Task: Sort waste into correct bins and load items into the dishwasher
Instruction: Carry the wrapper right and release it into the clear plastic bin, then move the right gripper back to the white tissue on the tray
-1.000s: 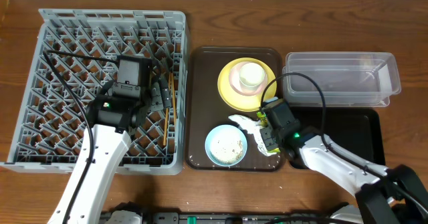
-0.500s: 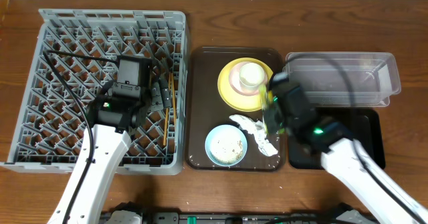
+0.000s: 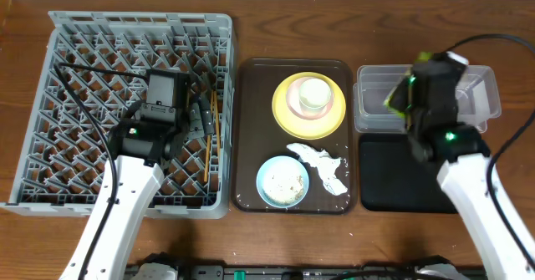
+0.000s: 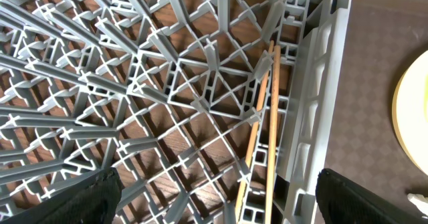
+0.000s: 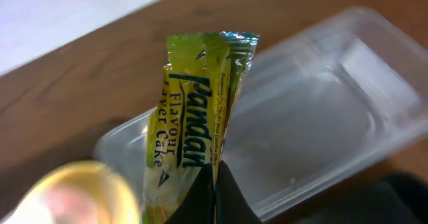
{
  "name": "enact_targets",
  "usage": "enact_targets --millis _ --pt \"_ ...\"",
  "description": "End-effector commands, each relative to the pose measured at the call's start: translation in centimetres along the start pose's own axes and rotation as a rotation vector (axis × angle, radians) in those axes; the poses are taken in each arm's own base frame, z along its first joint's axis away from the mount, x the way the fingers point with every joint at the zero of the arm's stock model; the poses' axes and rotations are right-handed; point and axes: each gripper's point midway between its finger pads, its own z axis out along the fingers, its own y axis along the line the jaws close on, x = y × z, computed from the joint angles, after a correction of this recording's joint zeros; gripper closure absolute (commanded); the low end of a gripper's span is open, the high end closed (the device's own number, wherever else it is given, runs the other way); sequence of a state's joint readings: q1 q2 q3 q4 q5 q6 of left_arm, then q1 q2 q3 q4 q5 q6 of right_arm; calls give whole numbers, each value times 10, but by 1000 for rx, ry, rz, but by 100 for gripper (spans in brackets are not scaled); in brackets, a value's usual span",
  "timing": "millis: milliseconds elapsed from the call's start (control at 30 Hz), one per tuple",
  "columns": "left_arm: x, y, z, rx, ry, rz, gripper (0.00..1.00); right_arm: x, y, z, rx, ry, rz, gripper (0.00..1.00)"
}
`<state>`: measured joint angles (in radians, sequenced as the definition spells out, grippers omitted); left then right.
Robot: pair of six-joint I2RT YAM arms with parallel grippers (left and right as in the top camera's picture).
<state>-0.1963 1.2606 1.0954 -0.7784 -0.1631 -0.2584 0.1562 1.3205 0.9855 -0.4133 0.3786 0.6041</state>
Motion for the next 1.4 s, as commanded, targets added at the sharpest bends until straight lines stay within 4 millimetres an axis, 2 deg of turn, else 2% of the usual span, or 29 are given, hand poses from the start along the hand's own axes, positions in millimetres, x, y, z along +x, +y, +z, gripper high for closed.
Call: enact_targets --millis 0,133,200,233,300,367,467,500,533,600,633,800,900,1000,1067,1167,1267,1367 --pt "-1 3 1 -9 0 -6 7 10 -24 30 82 41 259 99" --pt "-1 3 1 -8 0 -6 7 22 -29 51 79 105 319 97" --pt "-1 3 1 -9 0 -6 6 24 -32 56 89 113 322 95" --pt "-1 3 1 -8 0 -6 7 24 -33 56 92 114 322 88" --pt "-1 3 1 -9 0 -6 7 23 -32 56 86 111 291 60" --pt "-1 3 1 -9 0 -6 7 23 -32 56 83 111 256 47" --pt "-1 3 1 -9 0 -6 7 23 -30 56 75 114 250 41" --pt "-1 3 1 -8 0 -6 7 22 -24 54 43 127 238 39" --pt "-1 3 1 -8 0 -6 7 21 -13 50 -20 149 176 39" --pt "-1 3 1 -9 0 -6 7 18 15 36 -178 191 11 51" --pt "-1 3 1 -8 0 -6 7 18 25 26 -237 215 -43 51" --pt "-1 3 1 -9 0 -6 7 26 54 -41 -448 333 -319 53" --pt "-1 3 1 -9 0 -6 7 49 58 -67 -479 404 -429 50" --pt "-1 3 1 -8 0 -6 7 87 66 -86 -504 512 -522 48" --pt "-1 3 1 -9 0 -6 7 113 72 -93 -526 565 -580 38" --pt "-1 3 1 -9 0 -6 7 142 76 -93 -502 602 -632 31" --pt "-1 3 1 -9 0 -6 7 165 76 -82 -437 603 -638 31" --pt "-1 3 1 -8 0 -6 7 188 83 -77 -457 613 -660 32"
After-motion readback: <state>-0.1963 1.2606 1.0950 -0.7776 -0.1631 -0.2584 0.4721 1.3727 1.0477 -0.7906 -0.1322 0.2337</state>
